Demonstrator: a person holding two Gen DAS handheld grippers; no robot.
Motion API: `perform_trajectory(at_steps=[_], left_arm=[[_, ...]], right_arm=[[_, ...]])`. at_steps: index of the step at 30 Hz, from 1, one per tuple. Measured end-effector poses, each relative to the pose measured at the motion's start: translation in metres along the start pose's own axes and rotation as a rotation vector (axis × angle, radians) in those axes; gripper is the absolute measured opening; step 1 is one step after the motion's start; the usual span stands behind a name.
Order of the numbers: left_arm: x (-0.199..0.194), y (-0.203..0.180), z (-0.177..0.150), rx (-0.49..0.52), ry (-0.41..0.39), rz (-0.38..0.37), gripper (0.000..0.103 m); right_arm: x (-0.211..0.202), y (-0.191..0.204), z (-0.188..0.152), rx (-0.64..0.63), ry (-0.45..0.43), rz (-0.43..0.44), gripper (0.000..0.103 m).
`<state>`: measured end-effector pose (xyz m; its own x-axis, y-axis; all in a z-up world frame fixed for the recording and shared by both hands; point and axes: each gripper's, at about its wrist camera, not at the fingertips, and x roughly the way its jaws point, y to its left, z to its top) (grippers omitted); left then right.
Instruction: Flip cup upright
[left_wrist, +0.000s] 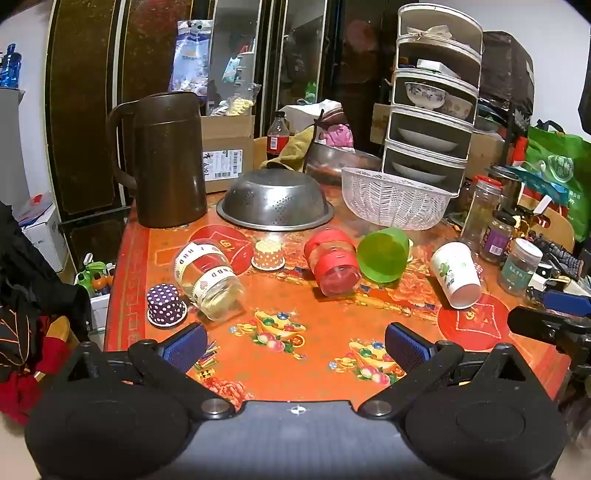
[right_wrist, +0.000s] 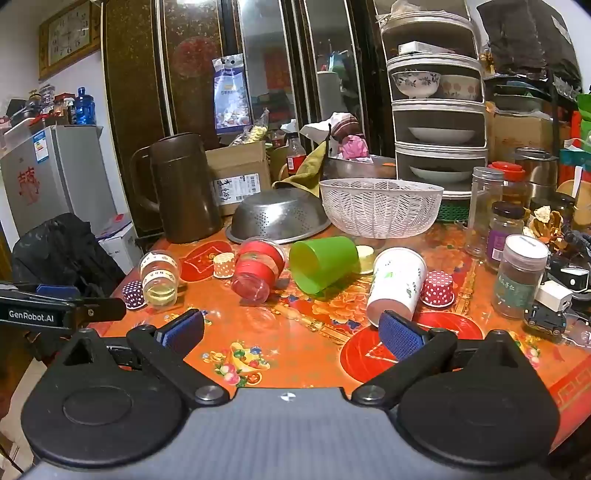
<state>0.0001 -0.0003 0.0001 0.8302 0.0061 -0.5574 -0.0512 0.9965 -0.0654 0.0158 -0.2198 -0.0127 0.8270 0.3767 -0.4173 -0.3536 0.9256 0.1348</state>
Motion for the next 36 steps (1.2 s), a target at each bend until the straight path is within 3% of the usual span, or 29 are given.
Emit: perform_trajectory(at_steps=[36], left_arm=[[-0.005, -0.004, 0.000, -0.002, -0.024, 0.005, 0.103]], right_arm=[[0.000, 0.003, 0.003, 0.001, -0.007, 0.022, 0.102]])
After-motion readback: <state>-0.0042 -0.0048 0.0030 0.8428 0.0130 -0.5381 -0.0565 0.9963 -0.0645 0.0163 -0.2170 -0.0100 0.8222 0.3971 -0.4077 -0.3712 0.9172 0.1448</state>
